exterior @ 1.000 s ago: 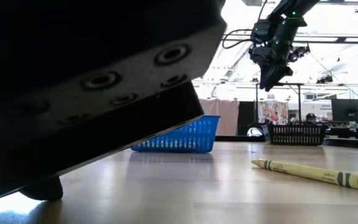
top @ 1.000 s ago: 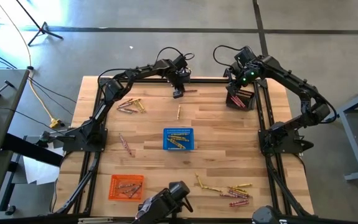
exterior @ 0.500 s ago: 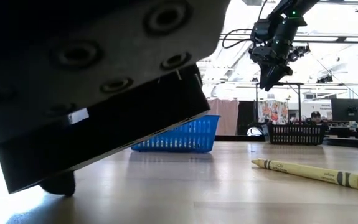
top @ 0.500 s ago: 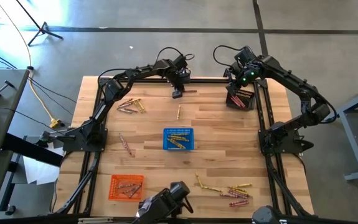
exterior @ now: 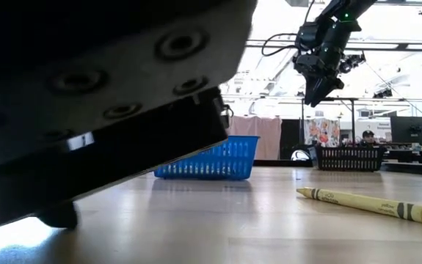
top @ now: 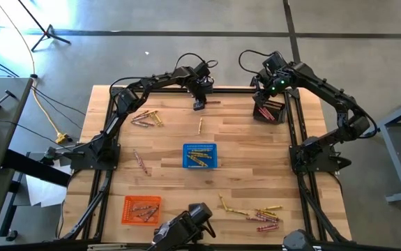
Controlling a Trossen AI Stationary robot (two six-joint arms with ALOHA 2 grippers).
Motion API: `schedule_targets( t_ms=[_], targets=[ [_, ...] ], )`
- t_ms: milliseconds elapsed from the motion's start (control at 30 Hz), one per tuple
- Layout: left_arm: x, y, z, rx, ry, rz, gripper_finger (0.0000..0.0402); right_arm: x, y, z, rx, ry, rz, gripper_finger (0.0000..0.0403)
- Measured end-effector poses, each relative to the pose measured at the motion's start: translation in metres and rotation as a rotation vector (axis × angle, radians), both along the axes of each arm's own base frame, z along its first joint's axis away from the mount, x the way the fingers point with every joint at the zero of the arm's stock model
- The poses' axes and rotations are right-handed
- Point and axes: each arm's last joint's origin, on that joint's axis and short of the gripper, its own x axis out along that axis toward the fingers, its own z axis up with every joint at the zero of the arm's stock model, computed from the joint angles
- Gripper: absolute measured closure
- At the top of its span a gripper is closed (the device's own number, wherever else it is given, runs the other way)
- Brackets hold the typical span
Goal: Sort crayons
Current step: Put the red crayon into the black basket
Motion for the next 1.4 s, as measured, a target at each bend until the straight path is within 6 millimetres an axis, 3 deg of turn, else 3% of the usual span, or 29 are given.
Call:
schedule_targets(
  t_ms=[333, 433, 1067, 1400],
  targets=[
    [-0.001, 0.000, 0.000, -0.009, 0.030, 0.067, 0.0329, 0.005, -0.007, 0.022, -0.094, -0.072, 0.000, 0.0265],
    [-0.002, 0.000, 0.000, -0.010, 0.032, 0.071, 0.0338, 0.013, -0.015, 0.020, -0.131, -0.100, 0.005, 0.0265],
    [-0.001, 0.000, 0.000, -0.028, 0.030, 0.120, 0.0341, 0.112, -0.048, -0.102, -0.157, 0.008, 0.433, 0.0265],
    [-0.001, 0.000, 0.000, -0.025, 0.028, 0.122, 0.0341, 0.153, -0.036, -0.133, -0.296, -0.005, 0.629, 0.0265]
  ],
)
